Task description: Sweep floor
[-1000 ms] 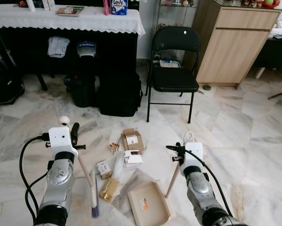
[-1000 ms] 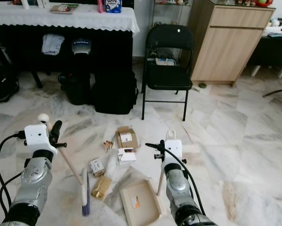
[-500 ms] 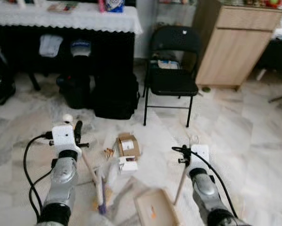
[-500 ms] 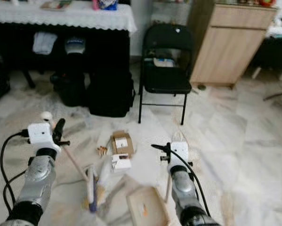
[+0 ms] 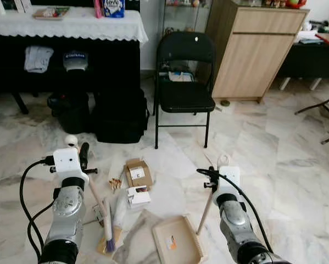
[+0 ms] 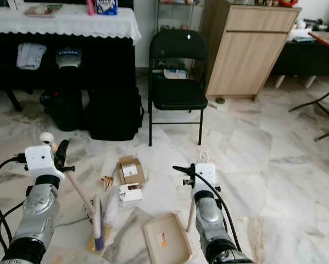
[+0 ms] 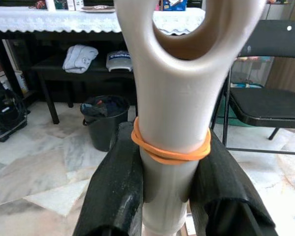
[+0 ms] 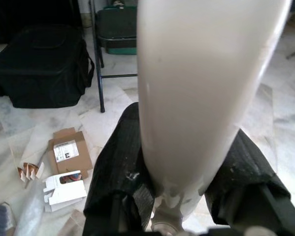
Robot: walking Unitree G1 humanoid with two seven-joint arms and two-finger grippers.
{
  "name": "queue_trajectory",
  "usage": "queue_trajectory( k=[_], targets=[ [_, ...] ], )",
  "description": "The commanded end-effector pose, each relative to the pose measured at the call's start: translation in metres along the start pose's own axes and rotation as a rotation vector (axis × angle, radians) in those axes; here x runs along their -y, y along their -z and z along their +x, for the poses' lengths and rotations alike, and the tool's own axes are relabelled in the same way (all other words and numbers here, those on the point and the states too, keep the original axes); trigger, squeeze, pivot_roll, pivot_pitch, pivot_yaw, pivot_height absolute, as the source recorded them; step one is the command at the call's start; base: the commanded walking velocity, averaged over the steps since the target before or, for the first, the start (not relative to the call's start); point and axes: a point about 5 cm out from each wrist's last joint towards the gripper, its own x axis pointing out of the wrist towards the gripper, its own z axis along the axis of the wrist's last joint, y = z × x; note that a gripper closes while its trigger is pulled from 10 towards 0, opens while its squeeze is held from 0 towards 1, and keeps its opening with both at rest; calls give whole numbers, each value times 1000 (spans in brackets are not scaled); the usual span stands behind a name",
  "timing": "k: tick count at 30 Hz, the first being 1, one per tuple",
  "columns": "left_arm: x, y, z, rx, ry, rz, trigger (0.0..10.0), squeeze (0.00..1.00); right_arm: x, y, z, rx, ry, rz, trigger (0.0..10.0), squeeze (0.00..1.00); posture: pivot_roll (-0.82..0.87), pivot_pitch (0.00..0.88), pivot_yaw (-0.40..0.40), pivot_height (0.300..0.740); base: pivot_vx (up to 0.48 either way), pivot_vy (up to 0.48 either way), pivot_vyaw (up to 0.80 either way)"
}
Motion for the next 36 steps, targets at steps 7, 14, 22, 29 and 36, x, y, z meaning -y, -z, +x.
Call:
queue_trajectory(
  k=[7,14,22,29,36],
  targets=[
    [-12,-10,2,58,-71,40,10000,0,6,-12,6,39,28,20,10000,0,27,22,-67,740,0,0,0],
    [-22,-9,1,60,-152,93,10000,0,9,-13,6,51,47,19,10000,0,25,27,-65,740,0,0,0],
    [-31,-5,-3,45,-190,170,10000,0,15,-23,11,80,69,34,10000,0,26,37,-62,740,0,0,0],
    [-35,-1,-5,26,-198,208,10000,0,17,-24,12,87,70,51,10000,0,32,47,-56,740,0,0,0],
    [-35,0,-7,19,-182,216,10000,0,18,-22,12,61,91,44,10000,0,40,58,-47,740,0,0,0]
  ],
)
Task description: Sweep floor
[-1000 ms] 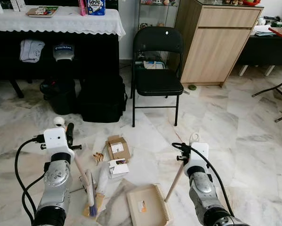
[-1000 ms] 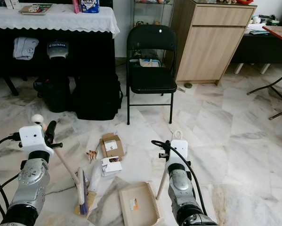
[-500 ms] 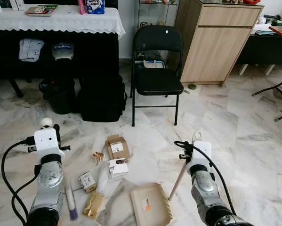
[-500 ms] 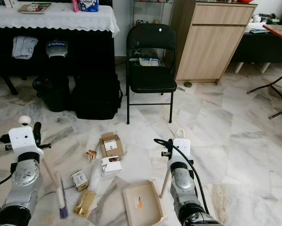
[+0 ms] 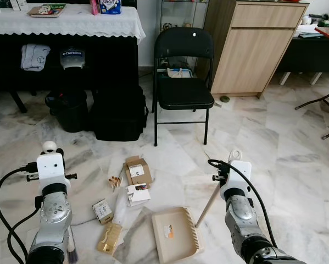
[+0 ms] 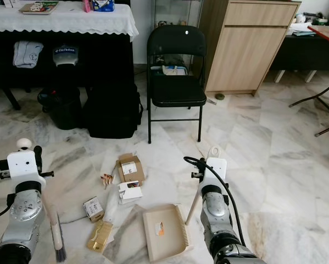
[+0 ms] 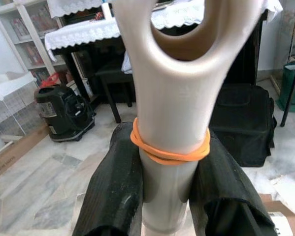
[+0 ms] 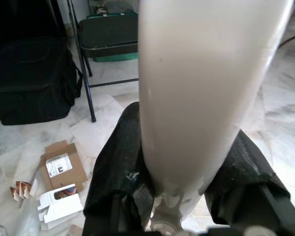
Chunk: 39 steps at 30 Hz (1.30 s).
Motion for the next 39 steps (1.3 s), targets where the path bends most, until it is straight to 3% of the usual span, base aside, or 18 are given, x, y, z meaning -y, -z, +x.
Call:
queue_trajectory(
  k=[1,15,32,39],
  targets=[
    [0,-5,1,31,19,27,10000,0,3,-10,6,26,25,-8,10000,0,43,60,-45,740,0,0,0],
    [2,3,-7,-3,79,29,10000,0,6,5,2,-84,75,-53,10000,0,56,73,-41,740,0,0,0],
    [3,16,-14,-67,138,26,10000,0,8,9,0,-102,84,-65,10000,0,58,81,-45,740,0,0,0],
    [12,18,-18,-90,240,-34,10000,0,10,15,-1,-145,93,-92,10000,0,55,90,-49,740,0,0,0]
  ],
)
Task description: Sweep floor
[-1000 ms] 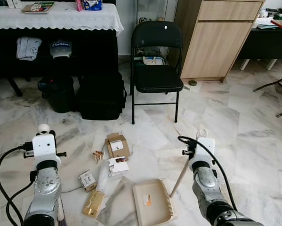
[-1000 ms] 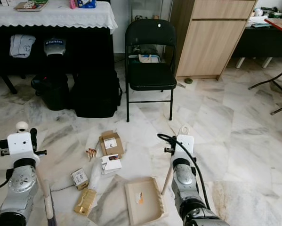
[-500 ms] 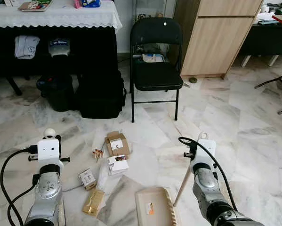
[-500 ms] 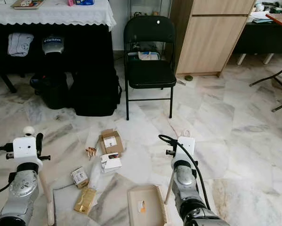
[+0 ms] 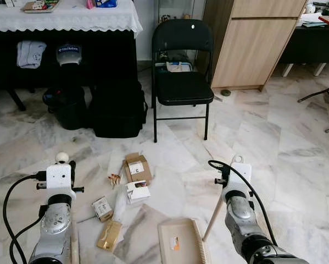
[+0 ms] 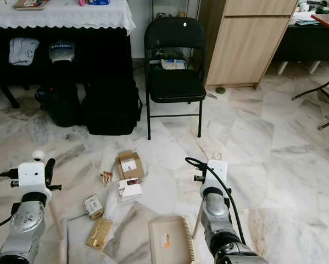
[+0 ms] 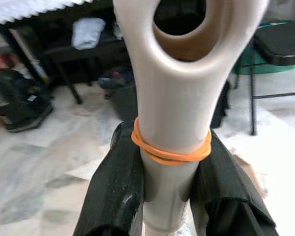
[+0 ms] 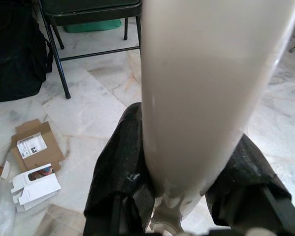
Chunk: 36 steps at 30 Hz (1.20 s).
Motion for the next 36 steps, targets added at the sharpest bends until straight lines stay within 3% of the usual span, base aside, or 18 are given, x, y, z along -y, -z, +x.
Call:
queue_trajectory(
  k=[1,16,30,36],
  targets=[
    [4,-1,-1,-5,37,-35,10000,0,5,7,-1,-38,11,-45,10000,0,54,91,-51,740,0,0,0],
    [10,1,-4,-33,156,-234,10000,0,13,3,1,-25,52,-53,10000,0,59,89,-56,740,0,0,0],
    [18,-17,0,5,334,-264,10000,0,15,1,3,-24,65,-52,10000,0,67,77,-61,740,0,0,0],
    [16,-19,1,11,315,-236,10000,0,14,-3,4,-12,71,-51,10000,0,67,70,-63,740,0,0,0]
  ],
)
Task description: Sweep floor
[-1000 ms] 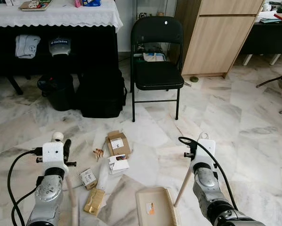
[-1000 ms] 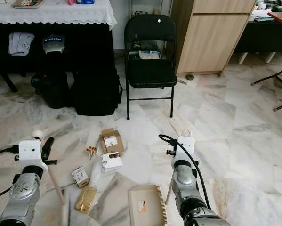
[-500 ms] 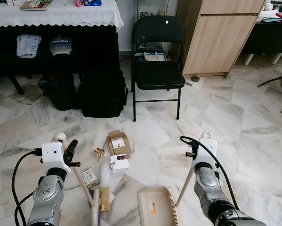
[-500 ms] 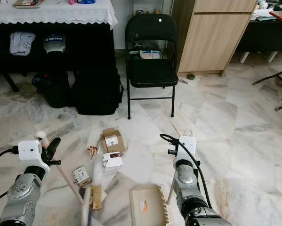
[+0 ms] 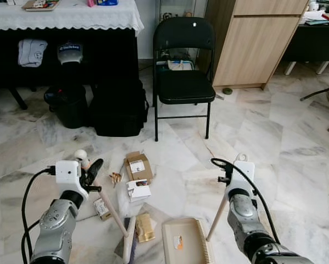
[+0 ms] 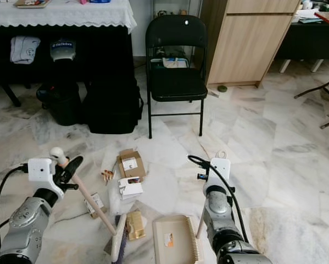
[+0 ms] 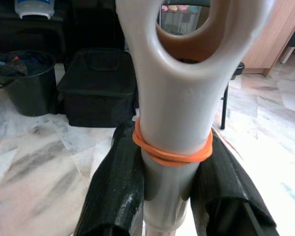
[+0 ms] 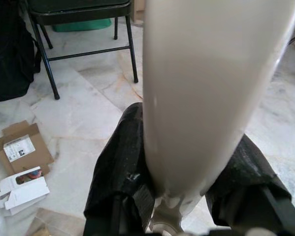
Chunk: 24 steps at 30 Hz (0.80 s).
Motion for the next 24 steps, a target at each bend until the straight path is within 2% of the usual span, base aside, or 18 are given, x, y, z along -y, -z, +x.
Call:
queue_trajectory(
  k=[1,6,14,19,24],
  targets=[
    [-3,-5,0,18,-24,20,10000,0,8,1,2,-9,32,-39,10000,0,67,70,-63,740,0,0,0],
    [-9,-9,2,47,-94,37,10000,0,15,-6,4,37,84,-77,10000,0,63,61,-66,740,0,0,0],
    [-10,-11,3,60,-128,39,10000,0,22,-11,6,60,126,-84,10000,0,62,58,-68,740,0,0,0],
    [-7,-10,3,72,-141,33,10000,0,22,-12,6,69,132,-85,10000,0,59,56,-72,740,0,0,0],
    [1,-6,3,58,-110,0,10000,0,26,-15,5,105,156,-119,10000,0,60,61,-72,740,0,0,0]
  ],
)
